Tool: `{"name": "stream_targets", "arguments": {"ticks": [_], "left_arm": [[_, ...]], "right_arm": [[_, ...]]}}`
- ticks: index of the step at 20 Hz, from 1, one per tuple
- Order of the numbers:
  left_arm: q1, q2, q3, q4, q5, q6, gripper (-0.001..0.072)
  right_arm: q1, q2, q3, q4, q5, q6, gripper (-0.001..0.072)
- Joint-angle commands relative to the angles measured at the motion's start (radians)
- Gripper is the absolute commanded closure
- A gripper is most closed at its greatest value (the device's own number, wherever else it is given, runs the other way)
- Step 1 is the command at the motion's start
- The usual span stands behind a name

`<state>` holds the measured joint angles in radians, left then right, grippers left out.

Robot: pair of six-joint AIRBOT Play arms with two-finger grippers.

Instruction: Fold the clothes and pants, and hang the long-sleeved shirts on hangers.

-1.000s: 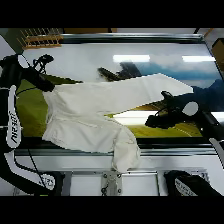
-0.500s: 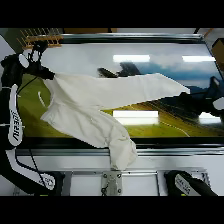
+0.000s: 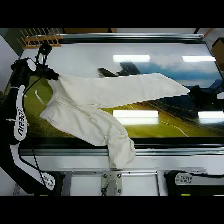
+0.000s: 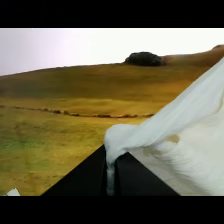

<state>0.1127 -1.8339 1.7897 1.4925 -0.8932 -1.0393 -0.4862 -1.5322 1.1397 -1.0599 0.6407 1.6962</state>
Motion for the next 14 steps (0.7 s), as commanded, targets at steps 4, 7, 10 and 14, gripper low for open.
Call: {"name": "stream_targets", "arguments": {"ticks": [4,7,10,14], "left_arm": [[0.000,-0.005,0.001,-0.001,0.006,0.000,0.0687],[0.000,-0.005,0.001,-0.001,0.006,0.000,0.0687],[0.000,-0.005,0.001,-0.001,0.006,0.000,0.0687],[-0.001,-0.005,0.001,-0.001,0.006,0.000,0.0687]], "right_arm": [[0.010,-0.251,0.172,0.070,-0.029,0.002,0.0251],[0.029,-0.281,0.186,0.082,-0.080,0.002,0.0251],[0.056,-0.301,0.186,0.082,-0.118,0.003,0.0251],[0.082,-0.322,0.190,0.083,-0.147,0.002,0.0402]]}}
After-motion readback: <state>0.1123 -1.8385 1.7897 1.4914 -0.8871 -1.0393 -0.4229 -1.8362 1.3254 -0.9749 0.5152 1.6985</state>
